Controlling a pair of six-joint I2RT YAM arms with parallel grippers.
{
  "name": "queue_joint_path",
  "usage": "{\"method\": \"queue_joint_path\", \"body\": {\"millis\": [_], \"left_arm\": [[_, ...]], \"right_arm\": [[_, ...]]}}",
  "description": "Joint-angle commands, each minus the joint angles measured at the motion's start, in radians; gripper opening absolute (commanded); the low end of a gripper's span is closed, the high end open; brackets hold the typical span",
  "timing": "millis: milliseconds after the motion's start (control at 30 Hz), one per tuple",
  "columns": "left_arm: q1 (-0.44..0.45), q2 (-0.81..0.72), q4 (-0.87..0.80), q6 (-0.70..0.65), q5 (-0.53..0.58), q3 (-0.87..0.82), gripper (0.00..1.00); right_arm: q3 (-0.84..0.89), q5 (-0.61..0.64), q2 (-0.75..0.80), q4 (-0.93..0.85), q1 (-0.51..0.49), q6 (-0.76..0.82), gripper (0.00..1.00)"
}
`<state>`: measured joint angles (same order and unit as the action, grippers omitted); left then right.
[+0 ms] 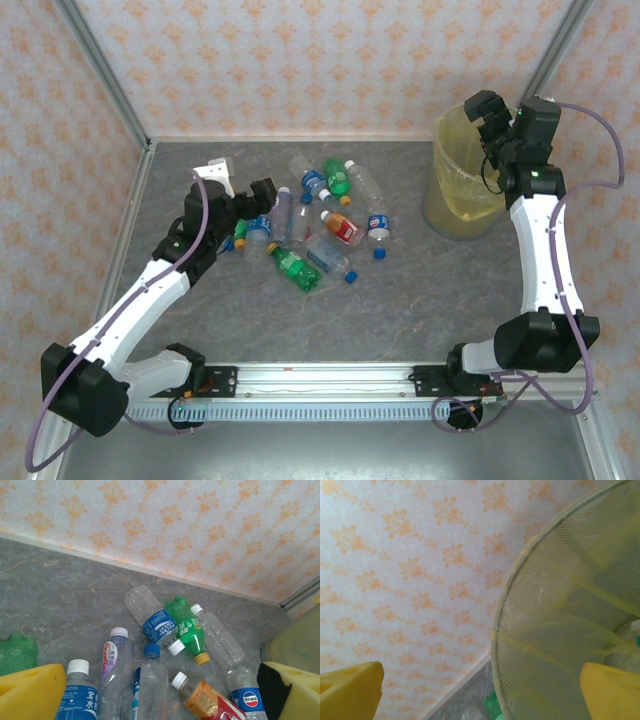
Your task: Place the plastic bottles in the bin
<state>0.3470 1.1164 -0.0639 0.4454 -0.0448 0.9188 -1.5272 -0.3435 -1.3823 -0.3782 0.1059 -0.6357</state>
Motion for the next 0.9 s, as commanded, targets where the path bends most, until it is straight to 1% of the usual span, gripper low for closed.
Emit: {"method": "queue_joint_path", "body": {"millis": [0,67,167,300,433,533,567,700,867], "left_arm": [[-0.002,0.044,-0.048,0.046,-0.021,0.057,0.99],[-0.002,0.07,-0.072,0.053,-0.045,0.086,0.99],[-0.002,0.103,-0.099,0.065,-0.037,0.111,0.98],[-0.002,0.153,-0.168,0.073,0.005,0.167,0.99],[-0.014,0.199,-0.248,0.097,0.092,0.215,0.99],[-0.061,0.231,-0.305,0.134,0.124,0.239,0.99],[-0.083,0.241,-0.326,0.169,0.125,0.244,0.99],[-0.192,0.275,-0.386,0.238,0.093,0.234,0.99],[-0.267,0.277,-0.399,0.301,0.082,0.175,0.98]], "right_arm": [[0.024,-0.094,0.049,0.038,0.0,0.086,1.0],[0.038,-0.117,0.064,0.042,-0.009,0.115,1.0],[0.065,-0.127,0.097,0.056,-0.048,0.164,1.0],[0.094,-0.127,0.125,0.054,-0.122,0.243,1.0],[0.133,-0.137,0.144,0.083,-0.201,0.297,1.0],[0.146,-0.122,0.149,0.093,-0.267,0.333,1.0],[0.148,-0.117,0.147,0.095,-0.284,0.34,1.0],[0.154,-0.104,0.143,0.099,-0.34,0.356,1.0],[0.158,-0.093,0.135,0.084,-0.375,0.385,1.0]]}}
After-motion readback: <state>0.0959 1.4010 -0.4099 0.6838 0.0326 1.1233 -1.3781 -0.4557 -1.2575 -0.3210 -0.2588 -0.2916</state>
